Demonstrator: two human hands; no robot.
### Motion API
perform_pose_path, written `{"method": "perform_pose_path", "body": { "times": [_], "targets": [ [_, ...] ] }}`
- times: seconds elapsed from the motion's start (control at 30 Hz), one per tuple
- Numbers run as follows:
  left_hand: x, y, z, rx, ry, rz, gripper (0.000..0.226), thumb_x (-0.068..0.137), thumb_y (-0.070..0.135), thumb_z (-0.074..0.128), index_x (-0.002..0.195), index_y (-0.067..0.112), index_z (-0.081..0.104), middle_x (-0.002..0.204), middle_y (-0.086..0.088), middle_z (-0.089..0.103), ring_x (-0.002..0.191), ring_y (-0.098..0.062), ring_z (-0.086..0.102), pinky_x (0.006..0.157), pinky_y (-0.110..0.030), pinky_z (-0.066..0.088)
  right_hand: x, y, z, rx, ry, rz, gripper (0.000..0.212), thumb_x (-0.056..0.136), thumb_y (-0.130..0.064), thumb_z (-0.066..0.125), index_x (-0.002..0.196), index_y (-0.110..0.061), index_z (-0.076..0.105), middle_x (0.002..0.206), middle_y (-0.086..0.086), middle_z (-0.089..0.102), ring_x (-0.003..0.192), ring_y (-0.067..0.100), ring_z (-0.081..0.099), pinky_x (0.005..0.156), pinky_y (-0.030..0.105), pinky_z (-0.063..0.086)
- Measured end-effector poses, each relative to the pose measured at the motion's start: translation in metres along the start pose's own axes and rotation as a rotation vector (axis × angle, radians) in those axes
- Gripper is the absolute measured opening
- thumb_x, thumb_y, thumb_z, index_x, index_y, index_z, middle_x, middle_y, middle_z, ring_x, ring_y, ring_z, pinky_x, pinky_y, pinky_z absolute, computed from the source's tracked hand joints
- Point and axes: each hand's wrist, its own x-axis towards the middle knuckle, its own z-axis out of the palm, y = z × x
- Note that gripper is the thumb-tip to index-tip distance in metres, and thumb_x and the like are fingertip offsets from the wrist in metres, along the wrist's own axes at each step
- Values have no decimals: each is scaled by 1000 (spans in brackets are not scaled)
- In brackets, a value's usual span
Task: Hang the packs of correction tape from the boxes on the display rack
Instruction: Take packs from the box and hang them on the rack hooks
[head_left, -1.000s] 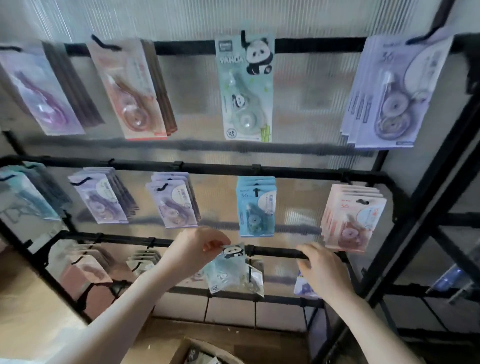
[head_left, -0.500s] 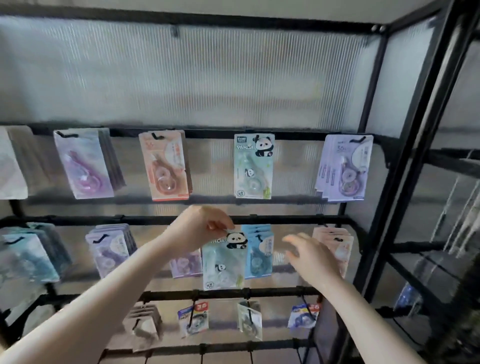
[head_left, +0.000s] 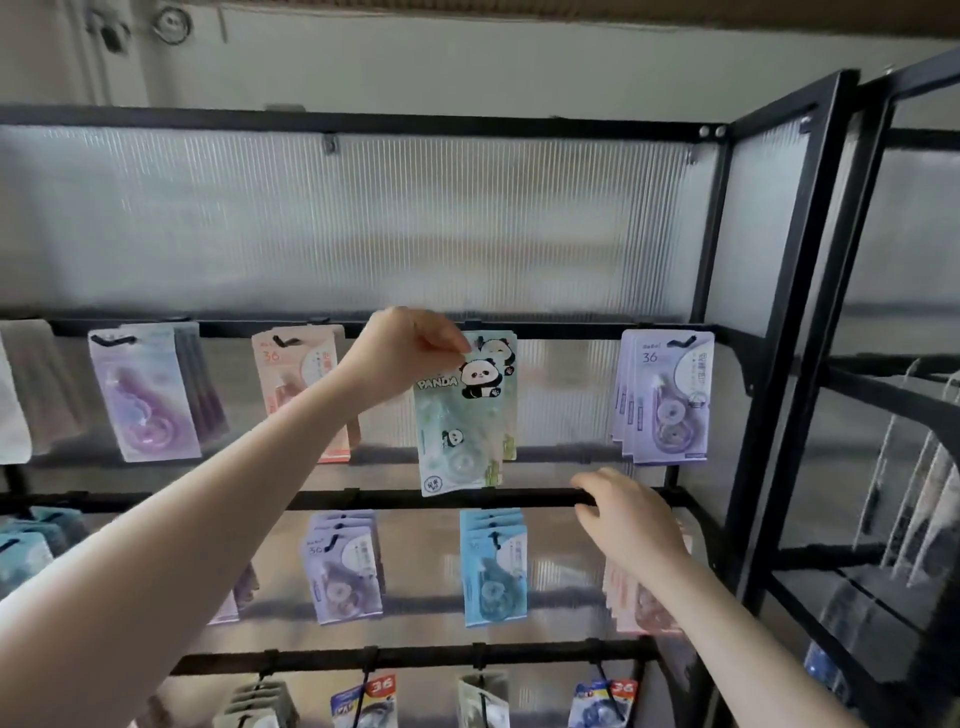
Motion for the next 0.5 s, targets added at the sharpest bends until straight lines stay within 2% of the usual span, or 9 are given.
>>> {"method": "perform_pose_path", "body": {
  "times": [0.2,0.37,0.5],
  "targets": [
    [31,7,12,-6,69,31,22,75,4,71,74,26,70,73,16,67,61,10,59,73,-12,50,16,16,1,-14,-17,-18,33,94,-24,44,125,-23,54,123,-2,55,107,18,56,79,28,48],
    [39,2,30,0,46,30,18,77,3,70,79,21,71,76,16,66,64,9,59,75,-12,51,23,28,9,-7,-15,-36,31,94,-23,45,124,-22,55,120,-2,57,107,16,56,81,28,49],
    [38,-4,33,-52,53,29,15,79,3,69,85,16,71,79,13,67,64,9,61,68,-6,47,24,35,15,3,-23,-47,32,94,-23,47,125,-23,55,120,-2,57,107,16,55,82,28,49]
  ]
}}
